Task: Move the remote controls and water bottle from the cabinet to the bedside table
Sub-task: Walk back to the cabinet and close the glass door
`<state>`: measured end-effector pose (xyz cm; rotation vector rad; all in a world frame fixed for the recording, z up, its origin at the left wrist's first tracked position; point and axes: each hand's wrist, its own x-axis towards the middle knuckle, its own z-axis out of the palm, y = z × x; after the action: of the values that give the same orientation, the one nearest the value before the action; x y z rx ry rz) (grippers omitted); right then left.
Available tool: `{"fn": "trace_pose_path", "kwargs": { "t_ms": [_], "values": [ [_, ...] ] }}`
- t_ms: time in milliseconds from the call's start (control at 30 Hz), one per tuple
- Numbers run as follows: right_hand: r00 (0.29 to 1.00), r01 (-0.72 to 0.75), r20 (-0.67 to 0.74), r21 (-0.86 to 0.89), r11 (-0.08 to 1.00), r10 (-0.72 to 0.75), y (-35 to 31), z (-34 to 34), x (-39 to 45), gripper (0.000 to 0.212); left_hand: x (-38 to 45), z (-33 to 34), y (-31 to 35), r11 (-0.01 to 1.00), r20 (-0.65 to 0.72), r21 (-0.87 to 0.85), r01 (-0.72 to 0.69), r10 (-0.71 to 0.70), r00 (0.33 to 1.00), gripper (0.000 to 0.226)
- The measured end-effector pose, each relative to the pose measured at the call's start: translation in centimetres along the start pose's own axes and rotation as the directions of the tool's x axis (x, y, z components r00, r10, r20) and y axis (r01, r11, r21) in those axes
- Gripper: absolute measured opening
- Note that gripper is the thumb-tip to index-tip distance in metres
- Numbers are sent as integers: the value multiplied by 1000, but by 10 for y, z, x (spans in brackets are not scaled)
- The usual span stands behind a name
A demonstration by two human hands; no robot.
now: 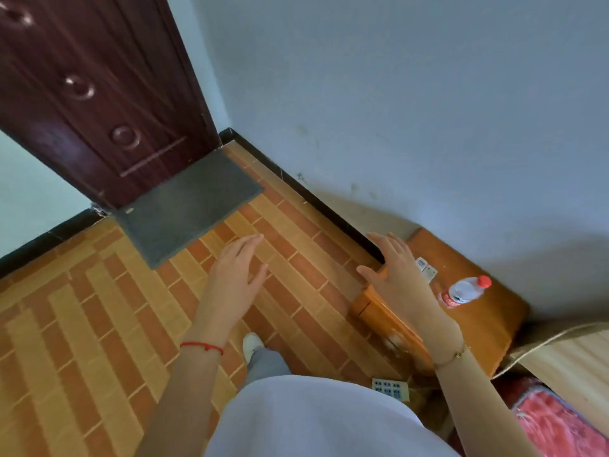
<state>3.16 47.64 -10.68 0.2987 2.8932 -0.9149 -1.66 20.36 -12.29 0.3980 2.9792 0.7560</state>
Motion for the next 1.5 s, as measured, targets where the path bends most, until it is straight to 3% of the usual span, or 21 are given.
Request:
{"fn": "trace_pose_path", "kwargs": {
  "t_ms": [333,733,1167,1500],
  "values": [
    [938,320,165,-80,944,-305,-154,89,103,59,-5,-78,-144,965,-159,17,261,-255,954,52],
    [734,614,339,39,788,-589,-360,204,176,62,-31,-178,-293,839,-319,21,543,-510,799,51],
    [438,770,524,200,606,-730,-521,323,260,63,-20,-232,-411,636,-453,-99,765,-714,535,50],
    [191,860,567,297,415,-801,-705,395,352,60,40,-311,-521,483,-569,-220,848,-769,290,49]
  ]
}}
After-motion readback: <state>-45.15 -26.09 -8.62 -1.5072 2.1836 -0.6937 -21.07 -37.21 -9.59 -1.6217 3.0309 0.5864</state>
